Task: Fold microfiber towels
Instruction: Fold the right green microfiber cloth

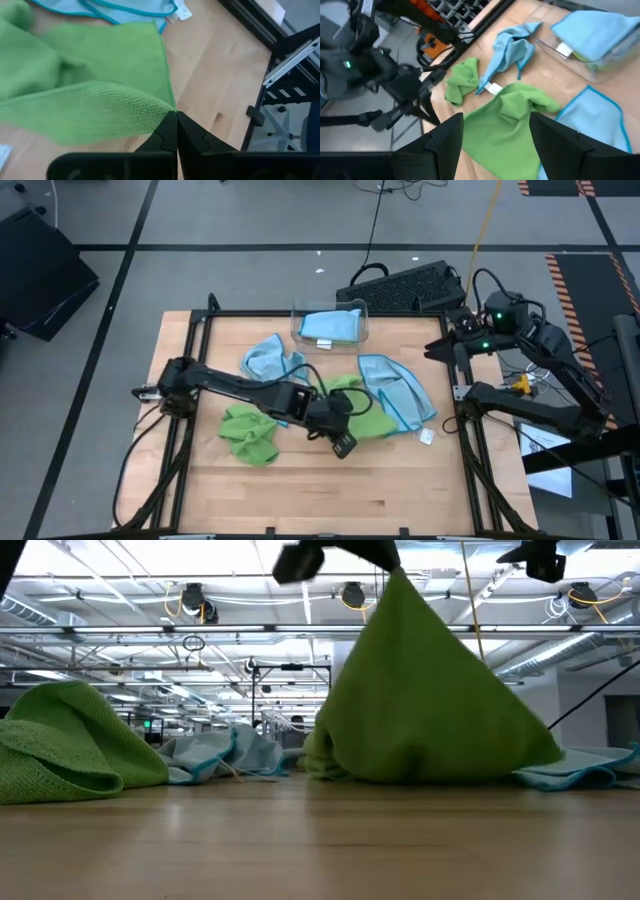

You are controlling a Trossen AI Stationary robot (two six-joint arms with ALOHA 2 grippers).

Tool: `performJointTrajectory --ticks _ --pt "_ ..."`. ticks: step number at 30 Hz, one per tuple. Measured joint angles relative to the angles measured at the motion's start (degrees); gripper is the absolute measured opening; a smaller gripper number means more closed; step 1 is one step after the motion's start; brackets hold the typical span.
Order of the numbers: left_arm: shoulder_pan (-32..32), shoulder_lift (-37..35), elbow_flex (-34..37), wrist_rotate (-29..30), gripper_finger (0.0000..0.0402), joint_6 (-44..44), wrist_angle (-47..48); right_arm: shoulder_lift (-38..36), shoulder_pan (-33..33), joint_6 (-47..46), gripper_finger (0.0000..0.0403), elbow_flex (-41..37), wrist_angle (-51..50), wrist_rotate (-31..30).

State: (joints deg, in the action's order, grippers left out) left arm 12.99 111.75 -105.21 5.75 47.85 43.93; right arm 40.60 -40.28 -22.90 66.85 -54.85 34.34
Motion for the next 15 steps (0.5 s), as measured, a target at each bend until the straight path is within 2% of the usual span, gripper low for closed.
performJointTrajectory --ticks 7,12,15 --pt "-1.01 -5.03 0.0 6.96 0.0001 0.65 1.28 0.69 6.25 -5.22 0.0222 0.0 4.76 -1.22" --pt "-3.15 -7.56 0.0 6.7 0.0001 -5.38 1.24 2.02 12.68 -10.15 0.0222 0.0 7.93 -7.51" --pt "-3.89 -8.65 0.0 5.29 0.0001 -9.92 1.32 4.43 16.46 -16.41 0.0222 0.02 10.35 -8.8"
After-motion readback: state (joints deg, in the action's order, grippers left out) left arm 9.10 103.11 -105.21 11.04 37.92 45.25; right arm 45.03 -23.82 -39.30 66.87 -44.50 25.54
